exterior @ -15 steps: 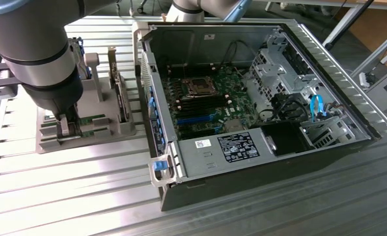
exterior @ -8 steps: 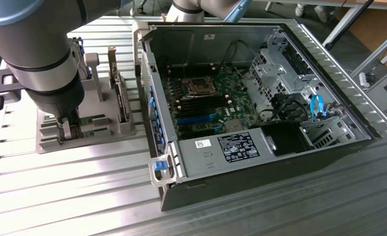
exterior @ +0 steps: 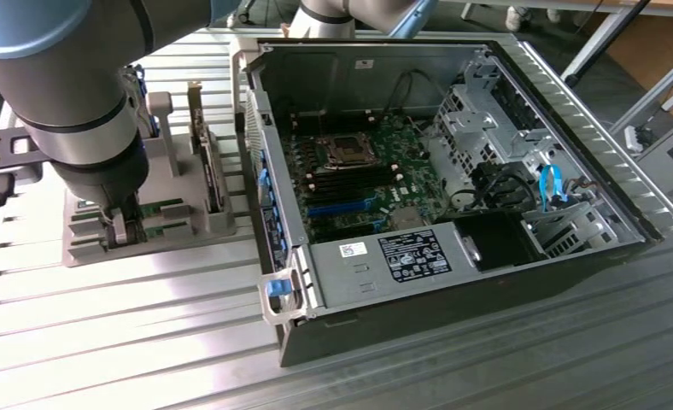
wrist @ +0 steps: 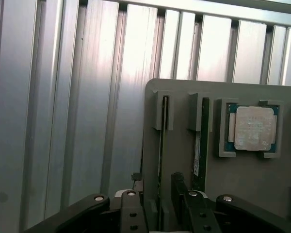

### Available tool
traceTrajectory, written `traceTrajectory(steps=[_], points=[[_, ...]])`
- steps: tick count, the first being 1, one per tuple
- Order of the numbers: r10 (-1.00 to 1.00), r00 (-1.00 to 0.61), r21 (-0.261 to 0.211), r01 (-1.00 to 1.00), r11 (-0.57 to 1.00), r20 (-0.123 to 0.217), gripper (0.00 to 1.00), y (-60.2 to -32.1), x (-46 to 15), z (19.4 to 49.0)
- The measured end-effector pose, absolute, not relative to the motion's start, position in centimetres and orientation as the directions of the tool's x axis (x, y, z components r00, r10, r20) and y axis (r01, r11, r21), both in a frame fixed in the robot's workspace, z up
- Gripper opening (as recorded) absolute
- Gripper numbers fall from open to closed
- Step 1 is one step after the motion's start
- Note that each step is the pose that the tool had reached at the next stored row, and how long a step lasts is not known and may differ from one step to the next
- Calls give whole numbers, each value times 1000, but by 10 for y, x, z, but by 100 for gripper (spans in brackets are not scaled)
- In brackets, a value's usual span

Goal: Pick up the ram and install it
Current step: 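Pick up the ram and move it above insertion slot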

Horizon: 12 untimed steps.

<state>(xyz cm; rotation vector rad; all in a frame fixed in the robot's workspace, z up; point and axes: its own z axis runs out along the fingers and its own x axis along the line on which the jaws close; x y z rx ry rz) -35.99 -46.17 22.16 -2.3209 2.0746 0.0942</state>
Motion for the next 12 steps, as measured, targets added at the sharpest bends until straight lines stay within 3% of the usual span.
traceTrajectory(steps=[12], points=[[-990, 124, 20, -992, -126, -63, 35, -459, -363, 210]])
